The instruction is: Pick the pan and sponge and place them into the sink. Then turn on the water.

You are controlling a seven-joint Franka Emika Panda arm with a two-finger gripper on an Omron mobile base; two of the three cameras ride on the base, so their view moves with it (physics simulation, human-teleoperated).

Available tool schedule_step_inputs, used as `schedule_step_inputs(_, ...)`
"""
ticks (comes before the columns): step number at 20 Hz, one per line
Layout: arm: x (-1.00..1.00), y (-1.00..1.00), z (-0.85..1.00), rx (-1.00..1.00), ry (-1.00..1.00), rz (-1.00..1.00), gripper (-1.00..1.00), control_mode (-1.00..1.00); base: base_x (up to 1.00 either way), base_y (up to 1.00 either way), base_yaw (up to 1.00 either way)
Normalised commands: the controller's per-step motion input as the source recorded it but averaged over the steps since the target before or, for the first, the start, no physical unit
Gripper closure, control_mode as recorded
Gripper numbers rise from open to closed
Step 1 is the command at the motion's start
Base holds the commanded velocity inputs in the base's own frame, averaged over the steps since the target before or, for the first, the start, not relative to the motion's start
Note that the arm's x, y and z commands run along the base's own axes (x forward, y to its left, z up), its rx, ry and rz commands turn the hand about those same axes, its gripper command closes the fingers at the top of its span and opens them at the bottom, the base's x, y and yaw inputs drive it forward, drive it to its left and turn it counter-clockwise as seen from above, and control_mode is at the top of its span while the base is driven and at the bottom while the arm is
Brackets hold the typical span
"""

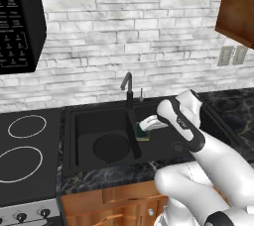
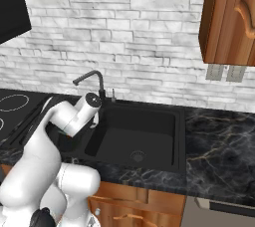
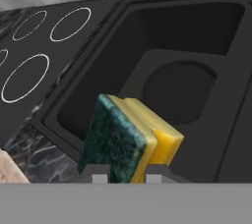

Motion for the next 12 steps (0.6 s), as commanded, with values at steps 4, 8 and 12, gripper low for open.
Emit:
schedule_step_inputs(4,0.32,0.31,-0.12,-0.04,-0.01,-0.05,1.0,-1.0,0.0,0.0,0.0)
schedule_step_inputs(8,0.3,0.29,-0.11,-0.12,0.0,-0.05,1.0,-1.0,0.0,0.0,0.0)
schedule_step_inputs(12,0.29,0.28,-0.1,-0.1,0.0,-0.06,1.0,-1.0,0.0,0.0,0.0)
